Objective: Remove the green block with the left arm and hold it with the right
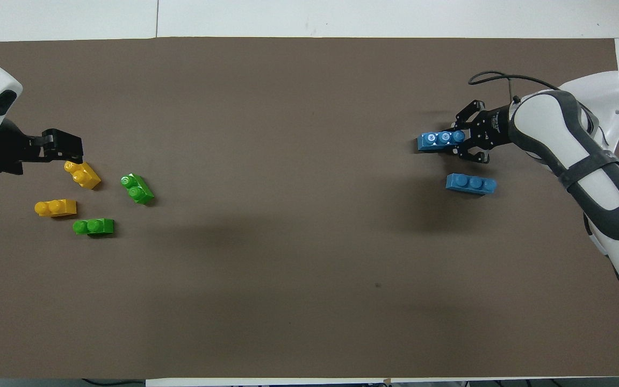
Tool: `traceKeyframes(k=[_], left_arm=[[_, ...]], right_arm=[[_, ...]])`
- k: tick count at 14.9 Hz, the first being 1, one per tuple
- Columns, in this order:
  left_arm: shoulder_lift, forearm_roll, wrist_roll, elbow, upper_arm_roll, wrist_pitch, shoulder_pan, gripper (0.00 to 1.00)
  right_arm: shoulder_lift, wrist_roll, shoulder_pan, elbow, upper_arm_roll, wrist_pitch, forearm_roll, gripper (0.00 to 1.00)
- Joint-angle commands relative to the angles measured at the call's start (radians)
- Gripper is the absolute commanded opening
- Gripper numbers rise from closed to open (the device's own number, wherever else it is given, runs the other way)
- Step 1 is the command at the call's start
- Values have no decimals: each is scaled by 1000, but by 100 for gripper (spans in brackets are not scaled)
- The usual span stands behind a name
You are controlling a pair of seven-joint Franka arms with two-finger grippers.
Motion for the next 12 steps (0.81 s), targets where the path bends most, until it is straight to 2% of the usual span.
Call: traceKeyframes(k=[1,5,9,12], left_arm=[[-90,-26,55,-101,1,4,9,100],[-154,-32,147,-166,1,-13,21,100],[-136,-40,141,-158,7,13,15,100],[-124,-57,141,-154,9,7,18,100]], right_arm=[[-27,2,-2,0,6,-7,15,99],[-119,5,-15,-1,2,-68,3,99],[-205,-7,-52,-1,1,-134,-18,100],[-254,-68,-64,2,2,-167,-133,100]])
